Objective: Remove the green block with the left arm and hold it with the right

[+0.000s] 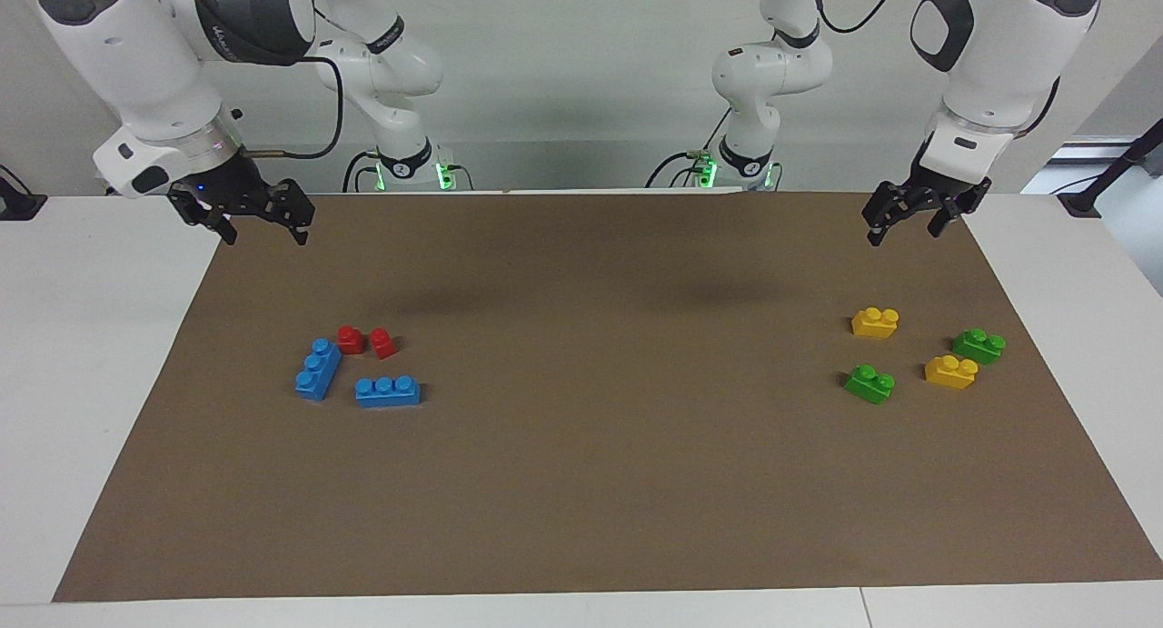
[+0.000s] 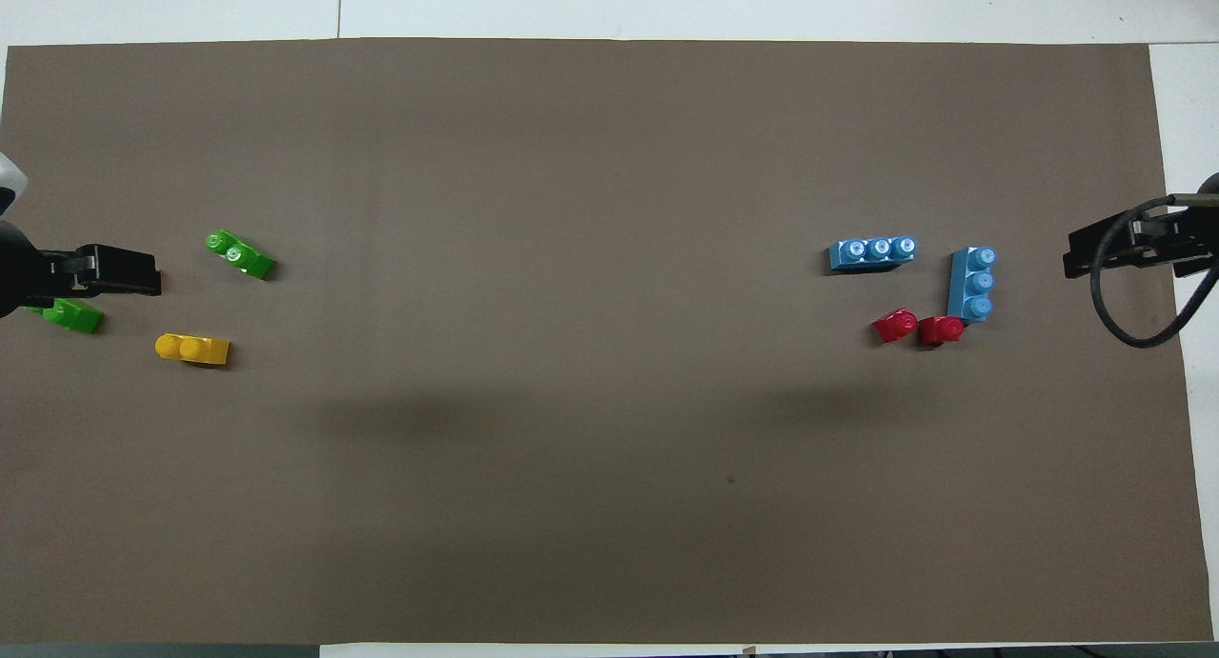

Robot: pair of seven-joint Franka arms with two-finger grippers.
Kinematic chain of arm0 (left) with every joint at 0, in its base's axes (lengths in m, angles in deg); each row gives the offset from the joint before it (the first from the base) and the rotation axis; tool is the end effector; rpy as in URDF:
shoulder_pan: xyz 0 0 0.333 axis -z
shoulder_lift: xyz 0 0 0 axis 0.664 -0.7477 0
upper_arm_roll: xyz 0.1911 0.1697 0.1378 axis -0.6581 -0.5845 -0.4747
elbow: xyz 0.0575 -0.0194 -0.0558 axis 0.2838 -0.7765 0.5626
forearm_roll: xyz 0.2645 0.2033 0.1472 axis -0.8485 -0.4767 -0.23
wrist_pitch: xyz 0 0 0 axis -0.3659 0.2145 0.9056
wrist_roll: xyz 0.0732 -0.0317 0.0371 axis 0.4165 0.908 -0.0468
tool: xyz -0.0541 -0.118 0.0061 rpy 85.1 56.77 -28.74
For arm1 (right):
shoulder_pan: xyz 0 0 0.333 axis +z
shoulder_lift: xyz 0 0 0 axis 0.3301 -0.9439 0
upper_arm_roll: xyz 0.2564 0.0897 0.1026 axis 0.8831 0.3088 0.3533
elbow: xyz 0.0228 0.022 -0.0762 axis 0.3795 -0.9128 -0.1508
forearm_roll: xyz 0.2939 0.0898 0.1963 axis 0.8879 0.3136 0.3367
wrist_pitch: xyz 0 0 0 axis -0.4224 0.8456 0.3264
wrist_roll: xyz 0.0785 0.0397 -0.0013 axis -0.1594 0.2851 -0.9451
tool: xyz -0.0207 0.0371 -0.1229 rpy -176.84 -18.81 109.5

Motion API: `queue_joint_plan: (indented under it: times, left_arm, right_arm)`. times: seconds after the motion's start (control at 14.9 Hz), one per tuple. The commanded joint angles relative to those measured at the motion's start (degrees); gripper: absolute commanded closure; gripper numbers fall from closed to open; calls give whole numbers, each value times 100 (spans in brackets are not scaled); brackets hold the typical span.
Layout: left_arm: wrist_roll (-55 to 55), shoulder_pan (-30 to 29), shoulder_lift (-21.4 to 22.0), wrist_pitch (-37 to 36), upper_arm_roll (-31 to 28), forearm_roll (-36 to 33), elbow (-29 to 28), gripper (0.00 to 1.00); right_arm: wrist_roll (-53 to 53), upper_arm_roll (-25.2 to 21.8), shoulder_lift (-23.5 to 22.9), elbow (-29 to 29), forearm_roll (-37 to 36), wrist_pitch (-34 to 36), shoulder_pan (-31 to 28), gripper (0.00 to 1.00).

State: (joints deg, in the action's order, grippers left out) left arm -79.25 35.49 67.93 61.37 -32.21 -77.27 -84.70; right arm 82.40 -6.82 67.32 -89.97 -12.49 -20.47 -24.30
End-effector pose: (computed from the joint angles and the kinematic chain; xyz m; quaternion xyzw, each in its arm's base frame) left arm 0.5082 -0.0130 0.5419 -0.9994 -0.0089 -0.0281 0.0157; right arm 0.5290 -0.0274 0.5480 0.9991 -0.0140 -0.0375 0.0105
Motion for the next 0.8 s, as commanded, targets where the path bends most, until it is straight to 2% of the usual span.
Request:
queue_joint_plan:
  times: [0.0, 0.74]
  left_arm:
    - [-285, 75, 32, -227, -41, 66, 110, 0]
    - [-338, 84, 147, -332, -5, 101, 199, 0]
  right_arm:
    - [-56, 36, -38, 91, -68, 93, -60, 0]
    - [-74, 10, -20, 74, -24, 84, -86, 0]
